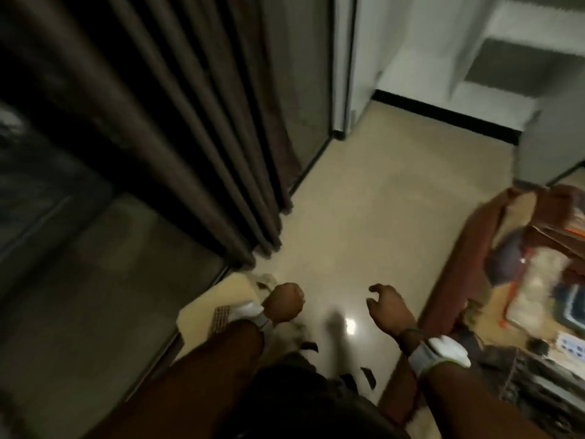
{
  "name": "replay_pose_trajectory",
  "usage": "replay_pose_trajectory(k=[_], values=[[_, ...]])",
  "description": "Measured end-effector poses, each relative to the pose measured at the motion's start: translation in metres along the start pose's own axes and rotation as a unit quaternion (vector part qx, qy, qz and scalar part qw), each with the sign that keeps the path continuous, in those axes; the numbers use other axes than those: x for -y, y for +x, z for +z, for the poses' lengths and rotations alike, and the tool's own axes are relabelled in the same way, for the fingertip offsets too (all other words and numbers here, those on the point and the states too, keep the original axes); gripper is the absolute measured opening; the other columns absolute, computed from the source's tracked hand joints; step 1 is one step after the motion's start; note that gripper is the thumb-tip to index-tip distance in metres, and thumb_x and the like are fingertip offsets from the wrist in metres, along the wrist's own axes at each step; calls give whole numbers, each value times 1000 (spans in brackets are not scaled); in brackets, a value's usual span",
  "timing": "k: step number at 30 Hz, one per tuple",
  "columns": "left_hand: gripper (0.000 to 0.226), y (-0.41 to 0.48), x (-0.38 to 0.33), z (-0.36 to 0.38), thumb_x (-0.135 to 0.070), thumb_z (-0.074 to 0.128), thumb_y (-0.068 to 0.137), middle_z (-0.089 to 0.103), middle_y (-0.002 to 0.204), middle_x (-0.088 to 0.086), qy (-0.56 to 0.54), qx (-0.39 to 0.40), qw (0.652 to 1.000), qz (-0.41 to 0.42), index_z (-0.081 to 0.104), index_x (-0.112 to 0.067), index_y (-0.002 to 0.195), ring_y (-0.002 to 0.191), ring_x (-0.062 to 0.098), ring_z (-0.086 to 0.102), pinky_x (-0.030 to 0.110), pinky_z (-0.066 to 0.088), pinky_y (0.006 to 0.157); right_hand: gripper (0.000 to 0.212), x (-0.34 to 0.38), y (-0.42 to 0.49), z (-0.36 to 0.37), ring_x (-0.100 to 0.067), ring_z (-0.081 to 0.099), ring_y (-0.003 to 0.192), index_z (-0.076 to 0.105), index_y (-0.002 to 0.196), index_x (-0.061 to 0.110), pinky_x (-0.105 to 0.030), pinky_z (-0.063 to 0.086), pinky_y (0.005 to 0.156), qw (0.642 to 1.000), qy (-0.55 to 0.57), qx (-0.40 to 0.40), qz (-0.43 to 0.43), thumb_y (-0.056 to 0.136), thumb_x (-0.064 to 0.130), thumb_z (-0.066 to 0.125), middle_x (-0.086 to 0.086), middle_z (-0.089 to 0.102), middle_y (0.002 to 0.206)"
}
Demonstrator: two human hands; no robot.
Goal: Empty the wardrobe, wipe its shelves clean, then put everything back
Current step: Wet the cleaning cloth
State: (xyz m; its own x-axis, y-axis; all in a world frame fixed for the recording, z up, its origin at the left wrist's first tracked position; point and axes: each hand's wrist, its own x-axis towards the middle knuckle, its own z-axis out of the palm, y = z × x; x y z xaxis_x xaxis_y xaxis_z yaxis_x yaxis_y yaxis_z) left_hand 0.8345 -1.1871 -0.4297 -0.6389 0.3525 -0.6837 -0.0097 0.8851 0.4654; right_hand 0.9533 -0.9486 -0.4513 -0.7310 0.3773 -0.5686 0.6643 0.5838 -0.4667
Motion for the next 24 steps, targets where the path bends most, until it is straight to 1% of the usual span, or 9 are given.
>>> replay_pose_trajectory(k=[2,3,7,12,16,18,20,22,24], values=[[23,-12,26,-2,-16,51,99,69,115,12,-24,-24,999,-32,70,-9,111,108,30,64,29,49,92,39,27,0,12,-31,53,126,56,136,15,-38,44,105,999,-32,29,-23,99,26,55,-11,53,136],[26,-22,48,-7,-17,50,100,68,118,14,-40,-43,997,-51,68,-7,115,111,31,63,29,48,91,39,47,5,27,-30,52,126,56,136,16,-38,44,105,996,-56,53,-46,99,27,54,-11,53,137],[27,-39,105,-10,-17,51,99,69,116,15,-83,-79,990,-77,70,-5,114,110,32,64,29,49,90,38,98,17,56,-32,54,125,57,136,15,-37,45,104,985,-117,93,-92,99,26,55,-12,53,137],[24,-65,190,5,-13,53,96,70,111,11,-153,-102,971,-153,73,-7,107,106,27,64,29,50,90,38,161,16,123,-31,54,126,58,135,14,-36,44,105,959,-169,160,-159,98,25,55,-12,55,137],[22,-65,241,48,-13,59,95,68,119,13,-168,-112,960,-193,73,-2,109,114,27,60,29,43,102,40,180,25,191,-32,55,123,55,136,12,-34,45,101,915,-241,246,-211,98,23,53,-14,53,135],[25,-66,251,60,-14,57,95,68,120,13,-179,-110,955,-210,72,-1,110,116,28,60,25,41,98,40,184,29,216,-33,57,120,55,135,7,-35,46,100,906,-249,263,-218,98,21,53,-16,56,131],[28,-51,270,73,-18,56,92,69,118,15,-198,-126,947,-221,71,-1,110,116,32,62,28,43,96,35,188,44,250,-36,61,114,60,127,3,-39,50,96,903,-252,281,-204,97,19,53,-19,62,123],[33,-31,289,85,-18,62,93,64,129,15,-196,-113,944,-239,66,-4,122,123,31,58,30,44,102,39,191,65,284,-37,60,113,60,128,2,-41,51,92,899,-266,284,-199,98,24,48,-19,62,123],[59,-5,308,94,-28,67,92,46,148,14,-181,-94,944,-258,46,-9,145,134,33,46,38,41,110,56,193,88,315,-36,54,118,48,140,5,-41,48,94,897,-275,264,-225,95,36,36,-16,54,133]])
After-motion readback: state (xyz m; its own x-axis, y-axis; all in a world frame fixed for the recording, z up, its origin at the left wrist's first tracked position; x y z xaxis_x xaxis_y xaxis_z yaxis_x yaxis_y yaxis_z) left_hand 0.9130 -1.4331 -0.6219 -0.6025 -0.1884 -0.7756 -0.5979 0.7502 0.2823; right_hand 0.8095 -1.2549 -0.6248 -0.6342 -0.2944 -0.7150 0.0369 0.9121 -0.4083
